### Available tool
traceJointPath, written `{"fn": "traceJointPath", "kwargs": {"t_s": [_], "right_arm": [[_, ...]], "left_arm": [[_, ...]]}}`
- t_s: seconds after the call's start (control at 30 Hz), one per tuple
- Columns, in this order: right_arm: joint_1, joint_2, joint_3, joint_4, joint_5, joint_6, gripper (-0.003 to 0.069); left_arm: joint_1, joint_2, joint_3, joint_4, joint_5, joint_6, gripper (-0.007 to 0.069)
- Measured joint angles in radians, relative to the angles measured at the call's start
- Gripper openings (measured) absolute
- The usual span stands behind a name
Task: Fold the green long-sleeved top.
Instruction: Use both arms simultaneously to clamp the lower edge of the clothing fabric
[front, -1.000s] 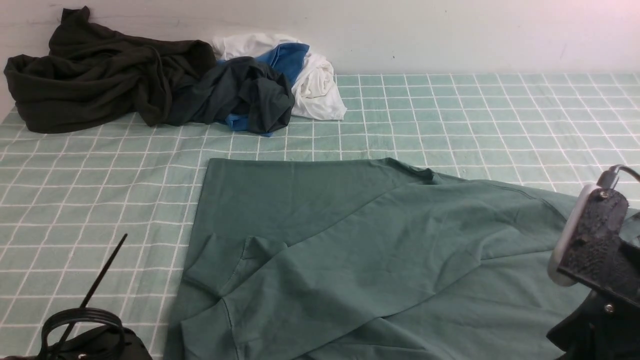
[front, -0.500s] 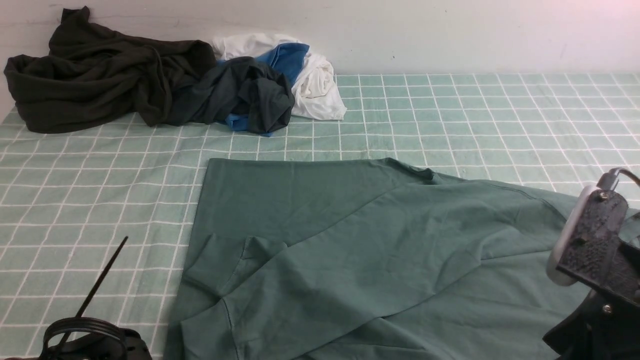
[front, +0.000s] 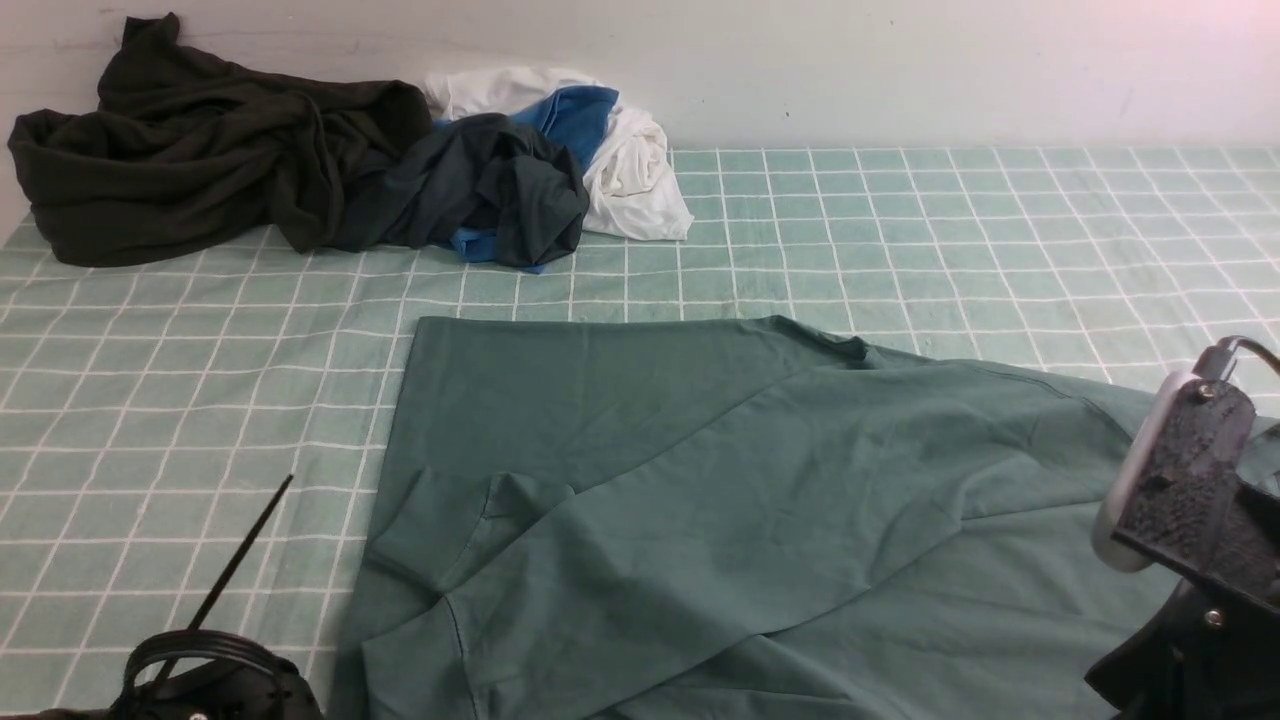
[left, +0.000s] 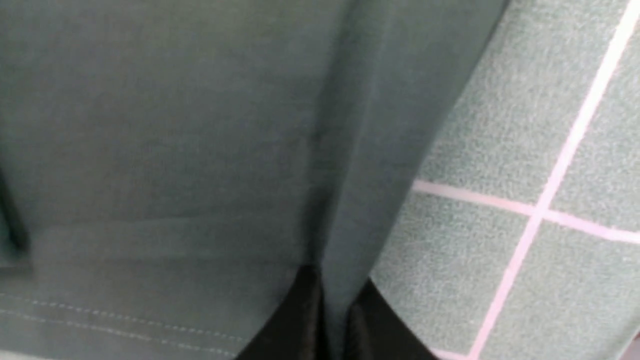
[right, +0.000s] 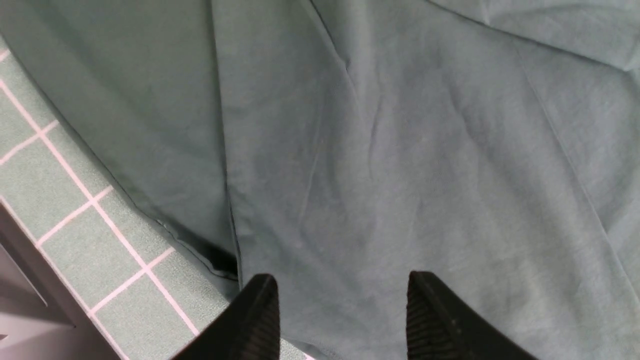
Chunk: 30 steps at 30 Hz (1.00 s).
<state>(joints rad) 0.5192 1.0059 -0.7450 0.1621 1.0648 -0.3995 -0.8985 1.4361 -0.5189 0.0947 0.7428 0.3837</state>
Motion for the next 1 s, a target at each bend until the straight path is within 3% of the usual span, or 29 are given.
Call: {"fn": "traceJointPath", "kwargs": {"t_s": [0.13,0.4,0.47,0.53,0.73,1.0], "right_arm": [[0.000,0.000,0.000,0.000,0.000,0.000,0.0334],[0.000,0.000,0.000,0.000,-0.001,0.000,0.0334],[0.000,0.000,0.000,0.000,-0.001,0.000,0.0334],[0.000,0.000,0.000,0.000,-0.001,0.000,0.0334],[0.000,0.000,0.000,0.000,-0.001,0.000,0.0334],[0.000,0.000,0.000,-0.008,0.014,-0.001,0.0335]], "left_arm": [[0.000,0.023,-0.016,-0.002,0.021,0.003,0.0041],[0.000,0.030,-0.030,0.034,0.024,0.004,0.0302],[0.000,0.030,-0.030,0.037,0.024,0.004,0.0318],[0.000,0.030,-0.030,0.035,0.024,0.004,0.0291],[0.000,0.030,-0.030,-0.012,0.044,0.002,0.0045],[0.000,0.024,-0.069,-0.032,0.172,-0.071,0.0006]]}}
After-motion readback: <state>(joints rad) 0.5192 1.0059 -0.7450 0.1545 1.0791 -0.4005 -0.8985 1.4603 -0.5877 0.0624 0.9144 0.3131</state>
